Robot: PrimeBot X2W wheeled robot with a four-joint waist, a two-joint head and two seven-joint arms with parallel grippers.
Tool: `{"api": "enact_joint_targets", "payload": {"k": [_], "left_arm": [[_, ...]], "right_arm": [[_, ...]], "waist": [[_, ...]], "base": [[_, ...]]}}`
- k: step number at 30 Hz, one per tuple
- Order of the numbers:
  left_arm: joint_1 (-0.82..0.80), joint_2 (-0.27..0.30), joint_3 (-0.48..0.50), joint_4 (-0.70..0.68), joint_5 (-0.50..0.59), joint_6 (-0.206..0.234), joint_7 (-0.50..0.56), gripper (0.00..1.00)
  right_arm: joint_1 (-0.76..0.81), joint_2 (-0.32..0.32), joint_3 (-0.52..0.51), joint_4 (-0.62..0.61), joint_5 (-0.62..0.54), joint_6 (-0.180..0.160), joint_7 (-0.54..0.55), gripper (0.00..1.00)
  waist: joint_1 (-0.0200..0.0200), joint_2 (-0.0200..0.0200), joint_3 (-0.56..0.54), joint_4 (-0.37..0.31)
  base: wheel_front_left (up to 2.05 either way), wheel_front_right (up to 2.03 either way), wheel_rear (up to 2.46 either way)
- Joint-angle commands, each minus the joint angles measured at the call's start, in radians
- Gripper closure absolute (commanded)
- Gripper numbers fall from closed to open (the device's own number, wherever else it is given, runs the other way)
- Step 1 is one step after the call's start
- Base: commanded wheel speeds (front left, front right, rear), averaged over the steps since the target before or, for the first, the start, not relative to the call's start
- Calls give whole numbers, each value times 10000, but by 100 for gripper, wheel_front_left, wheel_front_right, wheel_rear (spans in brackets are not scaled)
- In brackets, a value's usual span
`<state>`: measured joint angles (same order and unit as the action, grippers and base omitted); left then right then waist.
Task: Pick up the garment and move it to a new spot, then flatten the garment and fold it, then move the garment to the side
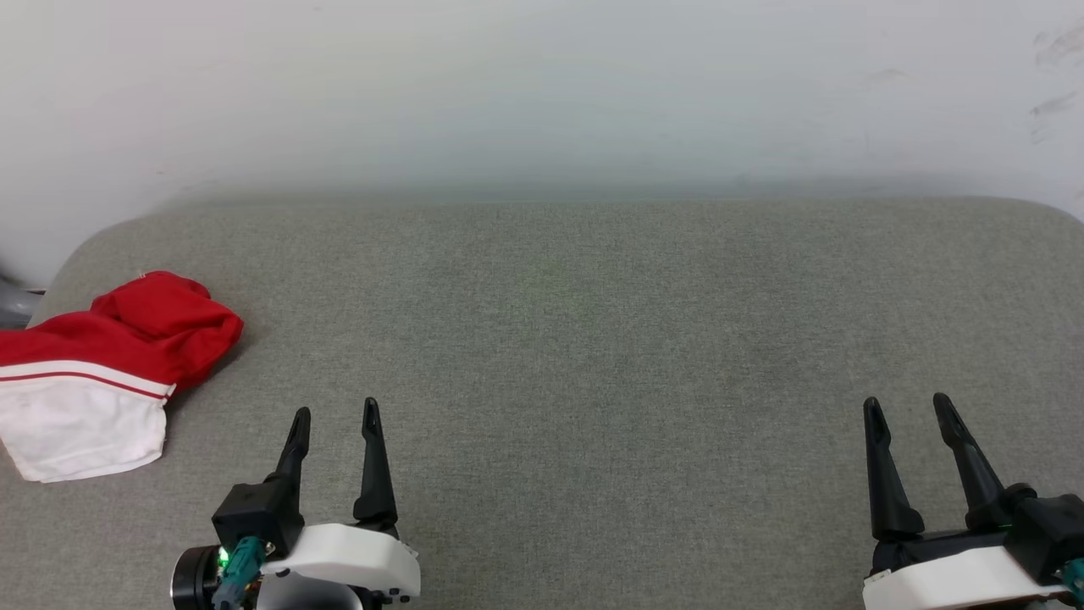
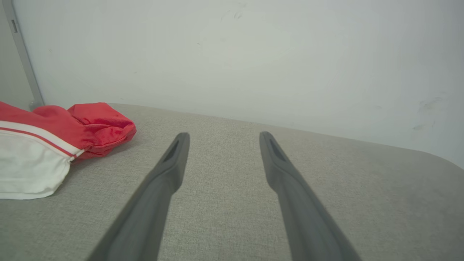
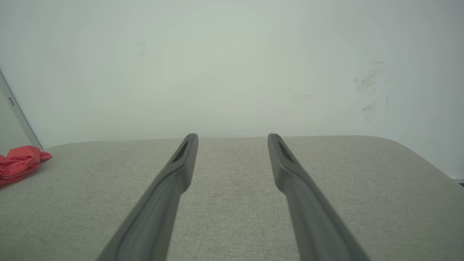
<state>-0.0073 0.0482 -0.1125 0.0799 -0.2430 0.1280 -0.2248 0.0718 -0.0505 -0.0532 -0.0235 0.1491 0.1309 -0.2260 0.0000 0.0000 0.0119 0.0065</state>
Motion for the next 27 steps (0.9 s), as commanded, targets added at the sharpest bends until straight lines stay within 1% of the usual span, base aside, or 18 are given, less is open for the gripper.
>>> {"api": "enact_joint_targets", "payload": {"k": [1,11,15,27], "left_arm": [[70,29,-16,-76,185,54,-80,0],[164,30,-102,-8,725,73,-264,0],[219,32,-113,100,1027,58,-403,0],[212,31,0,271,766,-91,-422,0]], "right_arm": [[90,3,0,-45,-139,-3,-54,0],[145,4,23,-46,-343,-3,-241,0],[263,5,77,-91,-602,-3,-393,0],[246,7,61,200,-16,-3,-395,0]], "waist": [[0,0,-3,-1],[0,0,15,16],[0,0,23,27],[0,0,42,20]], "base": [[0,0,0],[0,0,0],[0,0,0],[0,0,0]]}}
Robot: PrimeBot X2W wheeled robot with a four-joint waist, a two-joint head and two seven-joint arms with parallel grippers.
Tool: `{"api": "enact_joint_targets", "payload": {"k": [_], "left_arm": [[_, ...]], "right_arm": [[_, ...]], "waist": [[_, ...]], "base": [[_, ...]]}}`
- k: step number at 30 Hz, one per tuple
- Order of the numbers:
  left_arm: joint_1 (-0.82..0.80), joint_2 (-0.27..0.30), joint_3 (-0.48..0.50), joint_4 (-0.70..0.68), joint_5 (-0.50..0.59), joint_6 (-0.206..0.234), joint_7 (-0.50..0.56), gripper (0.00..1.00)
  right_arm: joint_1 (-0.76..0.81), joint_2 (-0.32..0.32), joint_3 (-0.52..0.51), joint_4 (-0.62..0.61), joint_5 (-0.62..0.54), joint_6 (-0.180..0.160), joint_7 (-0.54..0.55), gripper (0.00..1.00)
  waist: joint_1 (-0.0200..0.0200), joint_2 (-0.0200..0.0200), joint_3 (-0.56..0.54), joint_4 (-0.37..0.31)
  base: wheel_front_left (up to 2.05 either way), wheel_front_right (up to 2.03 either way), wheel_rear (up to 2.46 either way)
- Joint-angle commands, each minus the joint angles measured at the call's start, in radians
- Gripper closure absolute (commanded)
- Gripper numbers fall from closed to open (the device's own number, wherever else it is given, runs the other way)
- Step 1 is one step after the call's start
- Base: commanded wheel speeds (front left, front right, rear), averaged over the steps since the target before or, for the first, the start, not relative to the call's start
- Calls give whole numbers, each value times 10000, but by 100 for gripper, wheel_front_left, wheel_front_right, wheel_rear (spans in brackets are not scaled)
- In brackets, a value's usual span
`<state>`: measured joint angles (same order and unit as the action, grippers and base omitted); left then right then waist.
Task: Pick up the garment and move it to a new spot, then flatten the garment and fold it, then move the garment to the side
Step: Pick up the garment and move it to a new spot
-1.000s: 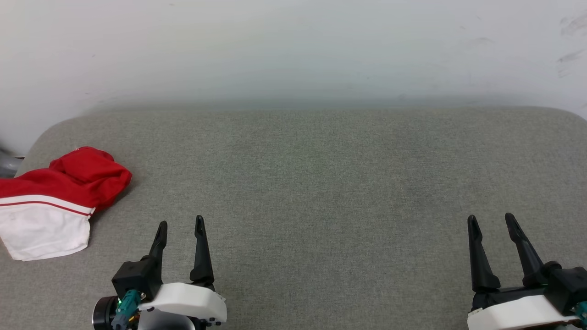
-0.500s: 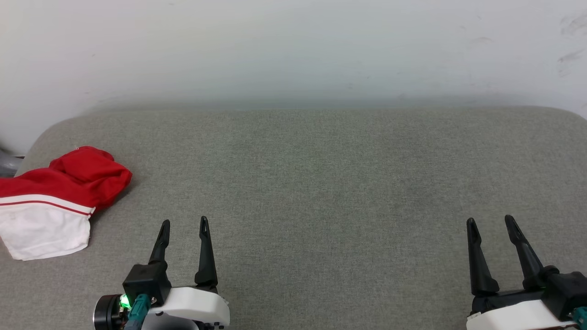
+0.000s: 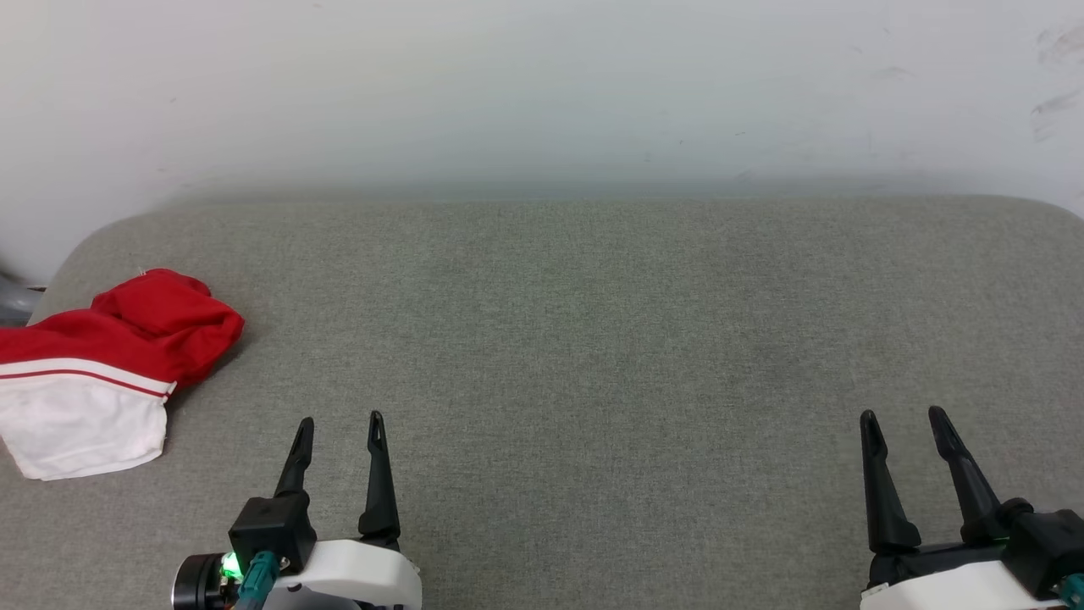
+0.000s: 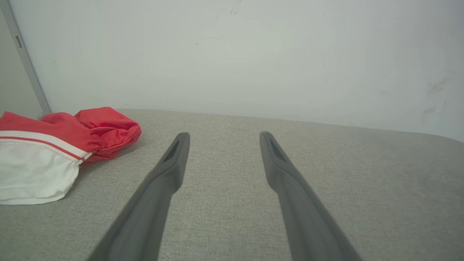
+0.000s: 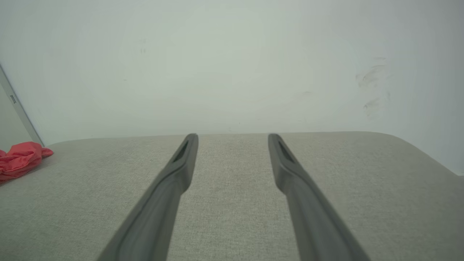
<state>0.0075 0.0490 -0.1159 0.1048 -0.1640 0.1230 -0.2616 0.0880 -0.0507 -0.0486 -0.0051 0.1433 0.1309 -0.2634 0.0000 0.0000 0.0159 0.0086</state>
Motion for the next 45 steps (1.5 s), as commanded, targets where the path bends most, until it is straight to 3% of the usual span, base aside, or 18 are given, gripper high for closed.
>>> {"api": "enact_joint_targets", "payload": {"k": [1,25,32,45], "left_arm": [[58,23,38,46,-25,-33,-52,0],[-33,23,7,243,-109,74,-52,0],[-74,21,124,276,-73,115,-43,0],[-45,22,328,296,-87,51,-42,0]], "right_arm": [[81,9,-8,52,158,-3,-21,0],[134,9,20,219,120,-3,-21,0],[187,9,87,231,20,-3,-21,0],[179,9,249,173,-300,-3,-21,0]], "waist": [[0,0,4,1],[0,0,28,242],[0,0,40,817],[0,0,162,2479]], "base": [[0,0,0],[0,0,0],[0,0,0],[0,0,0]]}}
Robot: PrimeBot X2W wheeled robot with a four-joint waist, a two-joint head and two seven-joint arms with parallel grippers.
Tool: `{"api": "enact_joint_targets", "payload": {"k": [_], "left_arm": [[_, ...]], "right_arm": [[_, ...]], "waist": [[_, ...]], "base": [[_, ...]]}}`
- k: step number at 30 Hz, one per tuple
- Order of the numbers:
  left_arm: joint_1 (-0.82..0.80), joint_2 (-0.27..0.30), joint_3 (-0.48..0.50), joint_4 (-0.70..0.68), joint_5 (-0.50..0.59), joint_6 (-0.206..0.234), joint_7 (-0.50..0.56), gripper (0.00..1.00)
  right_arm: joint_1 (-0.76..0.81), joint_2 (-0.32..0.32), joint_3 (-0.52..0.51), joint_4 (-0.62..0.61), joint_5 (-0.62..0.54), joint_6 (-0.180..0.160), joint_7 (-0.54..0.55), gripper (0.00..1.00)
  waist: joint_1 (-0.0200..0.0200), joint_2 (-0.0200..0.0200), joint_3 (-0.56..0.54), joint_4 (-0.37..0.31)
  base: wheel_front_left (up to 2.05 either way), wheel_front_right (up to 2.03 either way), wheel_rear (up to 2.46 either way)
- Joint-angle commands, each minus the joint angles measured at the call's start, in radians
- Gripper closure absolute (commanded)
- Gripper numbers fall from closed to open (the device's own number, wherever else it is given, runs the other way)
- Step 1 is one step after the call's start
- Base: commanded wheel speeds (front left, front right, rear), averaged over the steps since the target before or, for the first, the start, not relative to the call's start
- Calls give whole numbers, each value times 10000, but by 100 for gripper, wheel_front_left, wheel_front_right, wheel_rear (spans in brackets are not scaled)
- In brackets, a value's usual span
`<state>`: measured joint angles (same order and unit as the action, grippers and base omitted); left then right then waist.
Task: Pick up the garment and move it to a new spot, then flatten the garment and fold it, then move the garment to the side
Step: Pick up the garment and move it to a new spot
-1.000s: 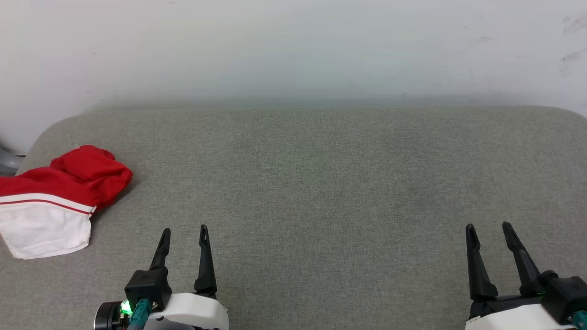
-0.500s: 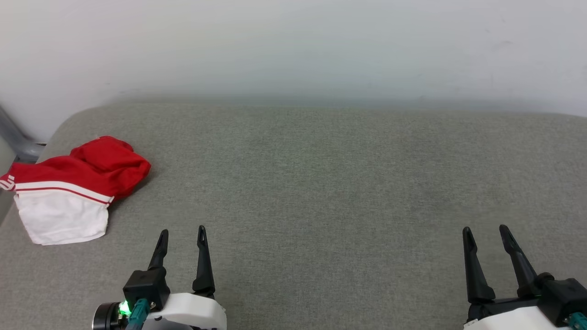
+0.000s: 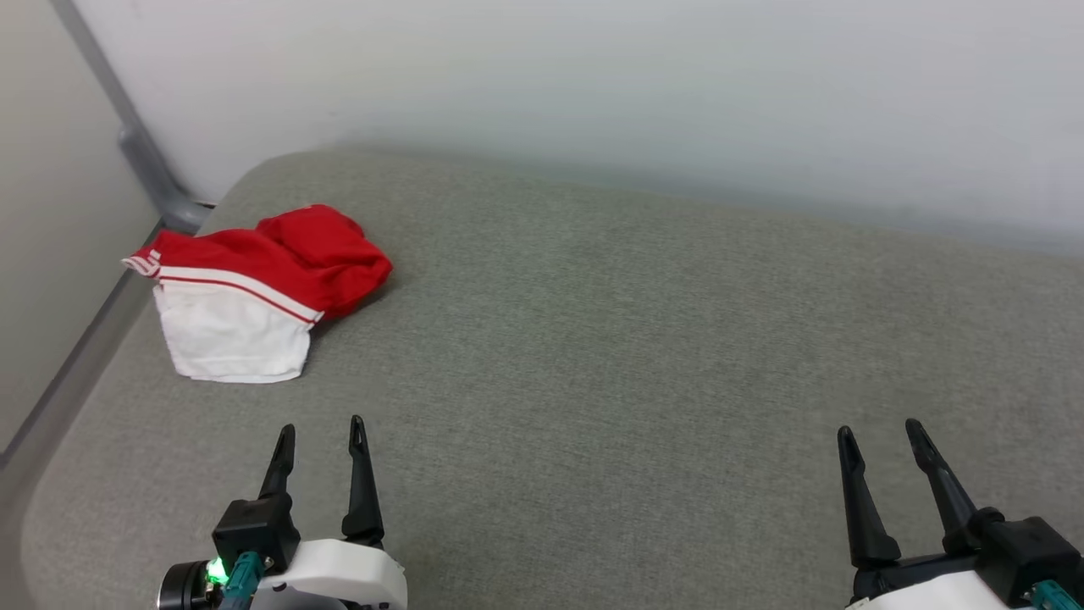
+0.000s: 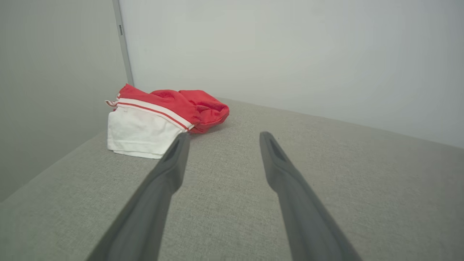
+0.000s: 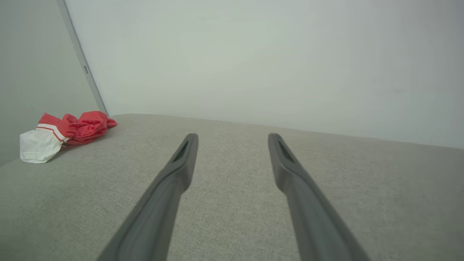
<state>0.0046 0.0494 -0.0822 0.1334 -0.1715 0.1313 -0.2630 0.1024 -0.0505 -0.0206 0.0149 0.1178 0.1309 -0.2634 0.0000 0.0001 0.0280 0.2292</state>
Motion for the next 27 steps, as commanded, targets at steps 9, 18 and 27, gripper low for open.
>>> {"api": "enact_joint_targets", "payload": {"k": [9,18,27], "left_arm": [[122,18,166,47,-90,-36,-28,0],[246,16,269,96,-130,-64,-30,0],[310,15,385,192,-222,-109,-28,0]], "right_arm": [[45,7,156,-31,-182,-3,-21,0],[116,7,330,13,-192,-5,-20,0],[101,7,411,31,-193,-5,-20,0]], "waist": [[0,-1,11,1510],[0,-1,-84,2401],[0,-1,-130,2560]], "base": [[0,0,0],[0,0,0],[0,0,0]]}}
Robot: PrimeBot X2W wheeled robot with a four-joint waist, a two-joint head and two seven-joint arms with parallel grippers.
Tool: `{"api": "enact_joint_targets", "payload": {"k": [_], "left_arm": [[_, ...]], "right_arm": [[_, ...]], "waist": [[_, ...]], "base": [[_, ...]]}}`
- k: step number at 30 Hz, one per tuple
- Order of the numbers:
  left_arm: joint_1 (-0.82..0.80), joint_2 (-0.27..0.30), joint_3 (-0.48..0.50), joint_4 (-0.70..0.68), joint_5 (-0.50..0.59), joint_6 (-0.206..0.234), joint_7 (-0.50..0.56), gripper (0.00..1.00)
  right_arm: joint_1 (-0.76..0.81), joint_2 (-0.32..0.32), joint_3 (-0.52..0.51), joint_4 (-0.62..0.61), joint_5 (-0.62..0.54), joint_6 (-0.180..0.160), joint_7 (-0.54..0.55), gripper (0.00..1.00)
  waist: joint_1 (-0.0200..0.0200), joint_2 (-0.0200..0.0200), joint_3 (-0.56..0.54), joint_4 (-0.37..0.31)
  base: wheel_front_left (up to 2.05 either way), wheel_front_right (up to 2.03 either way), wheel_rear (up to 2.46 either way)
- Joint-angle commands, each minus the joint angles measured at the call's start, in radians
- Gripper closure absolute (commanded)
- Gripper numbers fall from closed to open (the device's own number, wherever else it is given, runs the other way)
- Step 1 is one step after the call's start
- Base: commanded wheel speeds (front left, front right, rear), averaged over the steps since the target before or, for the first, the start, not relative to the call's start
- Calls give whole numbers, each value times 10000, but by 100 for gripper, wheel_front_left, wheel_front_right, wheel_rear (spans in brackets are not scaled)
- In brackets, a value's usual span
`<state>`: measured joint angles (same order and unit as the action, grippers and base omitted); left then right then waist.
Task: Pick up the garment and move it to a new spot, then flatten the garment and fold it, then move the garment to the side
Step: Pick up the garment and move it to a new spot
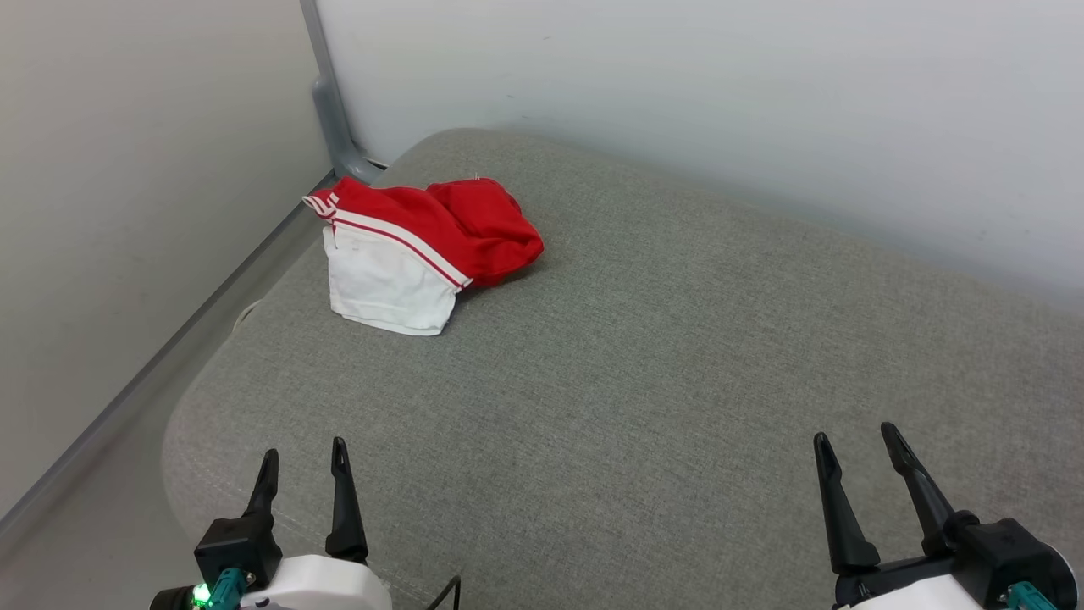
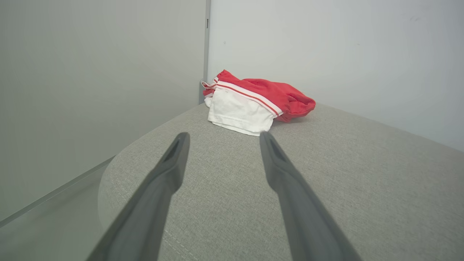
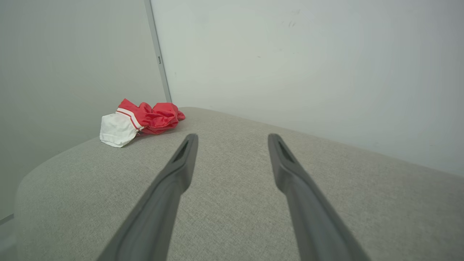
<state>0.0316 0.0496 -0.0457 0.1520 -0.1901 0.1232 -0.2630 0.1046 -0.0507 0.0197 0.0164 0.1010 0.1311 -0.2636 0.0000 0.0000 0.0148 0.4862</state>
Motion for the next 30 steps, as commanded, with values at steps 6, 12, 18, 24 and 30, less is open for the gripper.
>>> {"api": "enact_joint_targets", "payload": {"k": [6,12,18,24,30], "left_arm": [[-580,16,387,329,-147,-461,-28,0],[-2466,373,1273,761,-57,-1358,-30,0],[-4974,931,1840,1239,-82,-1947,-28,0],[-7217,1477,2062,1975,-673,-2371,-28,0],[-8896,2369,1455,3032,-1086,-2513,279,0]], "right_arm": [[-39,9,17,21,-125,-7,-18,0],[-537,9,-61,-149,-547,-7,-18,0],[-1042,6,-258,-419,-1090,-7,-18,0],[-1456,-59,-393,-715,-1427,-7,-19,0],[-1881,-210,-542,-980,-1475,-7,-18,0]], "waist": [[0,0,167,-207],[0,0,818,-645],[0,0,1846,-1062],[0,0,2914,-1491],[0,0,3756,-1904]], "base": [[0,0,0],[0,0,0],[0,0,0],[0,0,0],[0,0,0]]}}
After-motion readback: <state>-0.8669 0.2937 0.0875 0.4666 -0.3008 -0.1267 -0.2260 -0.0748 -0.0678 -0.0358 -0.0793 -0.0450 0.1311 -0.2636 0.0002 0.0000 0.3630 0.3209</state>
